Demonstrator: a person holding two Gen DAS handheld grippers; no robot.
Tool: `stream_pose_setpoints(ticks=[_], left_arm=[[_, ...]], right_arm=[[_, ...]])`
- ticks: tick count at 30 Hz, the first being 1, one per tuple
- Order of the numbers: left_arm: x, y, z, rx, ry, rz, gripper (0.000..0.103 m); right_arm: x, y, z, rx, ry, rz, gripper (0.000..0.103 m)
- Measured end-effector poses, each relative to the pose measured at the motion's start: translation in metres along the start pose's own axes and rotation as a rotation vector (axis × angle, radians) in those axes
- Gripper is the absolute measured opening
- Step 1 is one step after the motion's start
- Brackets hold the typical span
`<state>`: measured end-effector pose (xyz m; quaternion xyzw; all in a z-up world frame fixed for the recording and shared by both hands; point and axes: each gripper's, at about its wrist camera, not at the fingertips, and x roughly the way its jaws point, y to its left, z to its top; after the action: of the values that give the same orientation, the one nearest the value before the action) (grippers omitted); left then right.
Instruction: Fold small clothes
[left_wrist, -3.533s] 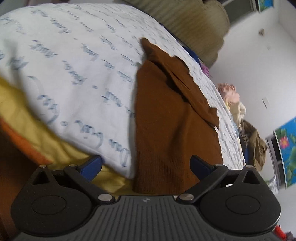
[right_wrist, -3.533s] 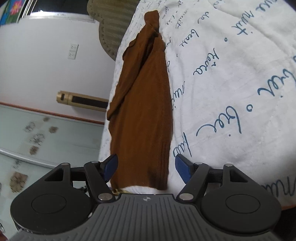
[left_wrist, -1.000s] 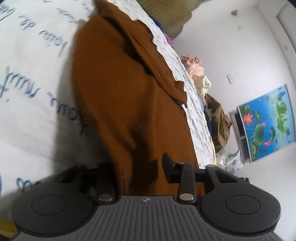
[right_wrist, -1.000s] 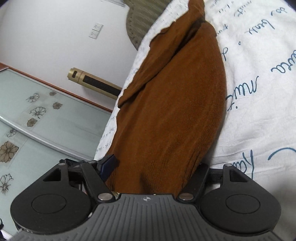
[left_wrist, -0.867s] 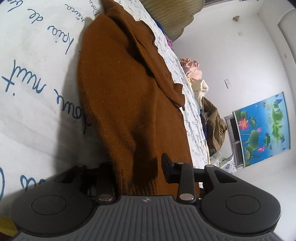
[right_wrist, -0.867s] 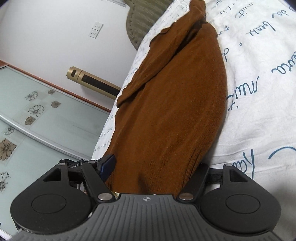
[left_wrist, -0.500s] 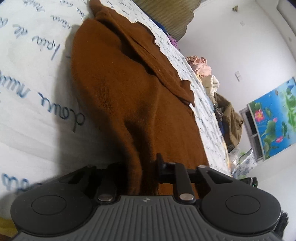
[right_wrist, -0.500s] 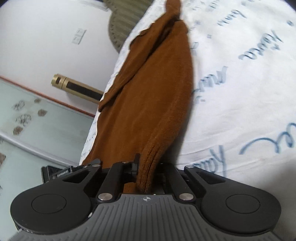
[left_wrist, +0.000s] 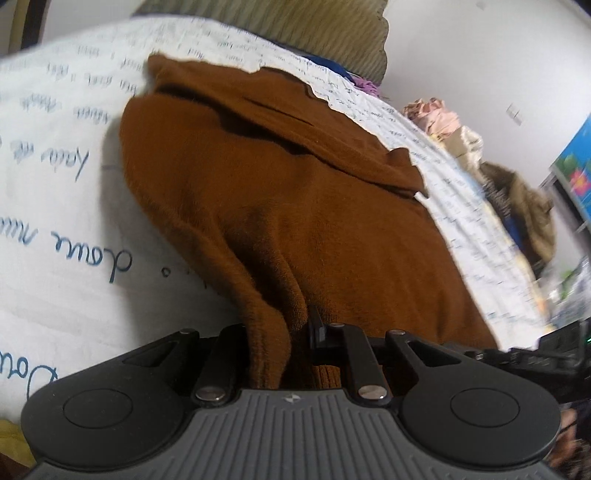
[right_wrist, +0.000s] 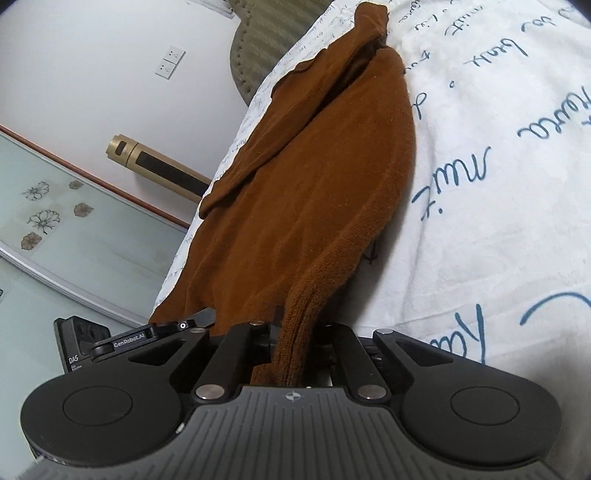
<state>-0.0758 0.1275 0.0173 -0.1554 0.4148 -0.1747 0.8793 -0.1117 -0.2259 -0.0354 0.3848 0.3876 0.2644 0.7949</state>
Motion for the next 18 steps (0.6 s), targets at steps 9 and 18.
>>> stream_pose_setpoints(ticks=[9, 18], left_arm=[[0.005, -0.024, -0.004, 0.123, -0.029, 0.123, 0.015], [0.009, -0.029, 0.000, 0.142, -0.022, 0.142, 0.015]], right_arm=[[0.001, 0.003, -0.004, -0.068, -0.025, -0.013, 0.002], [-0.002, 0.017, 0.003, -0.101, -0.050, -0.017, 0.009]])
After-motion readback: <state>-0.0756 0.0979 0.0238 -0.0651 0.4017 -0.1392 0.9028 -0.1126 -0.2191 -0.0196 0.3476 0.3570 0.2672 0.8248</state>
